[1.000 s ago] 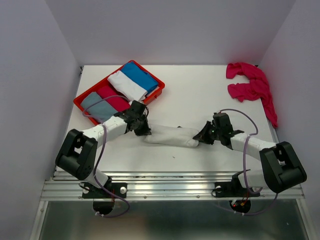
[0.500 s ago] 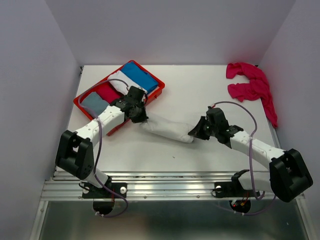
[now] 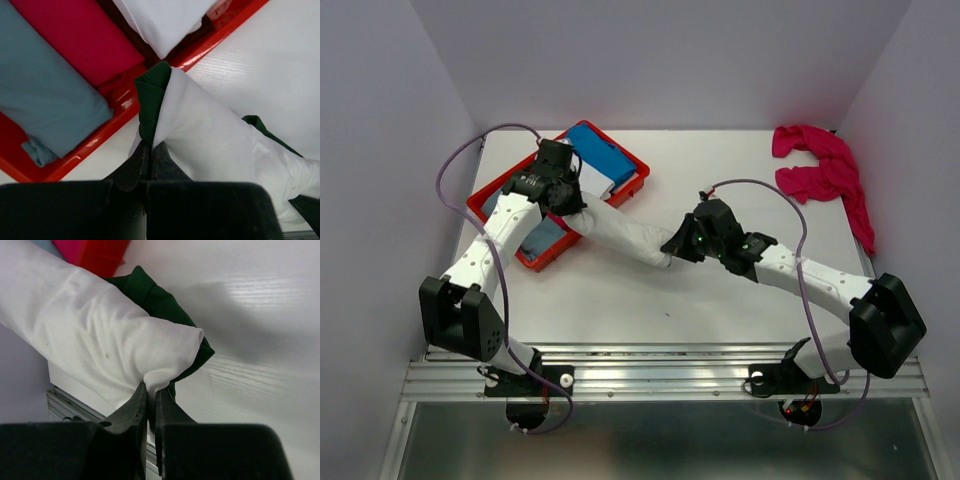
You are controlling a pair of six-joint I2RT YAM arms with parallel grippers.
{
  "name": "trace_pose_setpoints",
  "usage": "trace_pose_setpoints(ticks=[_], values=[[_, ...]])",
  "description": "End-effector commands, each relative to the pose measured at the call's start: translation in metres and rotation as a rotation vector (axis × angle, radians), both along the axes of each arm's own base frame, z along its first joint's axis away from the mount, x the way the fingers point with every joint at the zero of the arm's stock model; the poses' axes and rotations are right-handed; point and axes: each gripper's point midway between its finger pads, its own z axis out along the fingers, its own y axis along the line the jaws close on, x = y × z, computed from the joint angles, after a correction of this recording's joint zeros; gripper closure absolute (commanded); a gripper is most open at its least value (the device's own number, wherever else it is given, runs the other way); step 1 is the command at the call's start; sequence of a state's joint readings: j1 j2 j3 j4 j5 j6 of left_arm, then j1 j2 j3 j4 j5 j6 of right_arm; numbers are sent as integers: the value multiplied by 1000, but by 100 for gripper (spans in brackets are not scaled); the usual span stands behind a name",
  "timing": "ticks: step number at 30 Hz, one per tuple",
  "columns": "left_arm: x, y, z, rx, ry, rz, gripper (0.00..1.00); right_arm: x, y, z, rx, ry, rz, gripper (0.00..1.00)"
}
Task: Roll the t-shirts
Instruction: Pick up the T-shirt from the center of the board, then place the T-shirt in the bin.
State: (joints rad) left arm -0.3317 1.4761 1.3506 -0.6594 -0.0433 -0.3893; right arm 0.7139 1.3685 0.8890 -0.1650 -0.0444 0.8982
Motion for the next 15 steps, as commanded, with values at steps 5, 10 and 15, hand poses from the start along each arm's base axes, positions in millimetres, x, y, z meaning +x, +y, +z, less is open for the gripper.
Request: trace_pose_setpoints(ticks=[5, 10, 15], values=[[42, 54, 87, 73, -210, 123, 100, 30, 68, 62, 85, -179, 75, 99], [66, 87, 97, 101, -237, 227, 100, 39, 102, 63, 87, -199, 120, 99], [94, 104, 99, 92, -274, 275, 100, 59, 129, 63, 85, -230, 142, 99]])
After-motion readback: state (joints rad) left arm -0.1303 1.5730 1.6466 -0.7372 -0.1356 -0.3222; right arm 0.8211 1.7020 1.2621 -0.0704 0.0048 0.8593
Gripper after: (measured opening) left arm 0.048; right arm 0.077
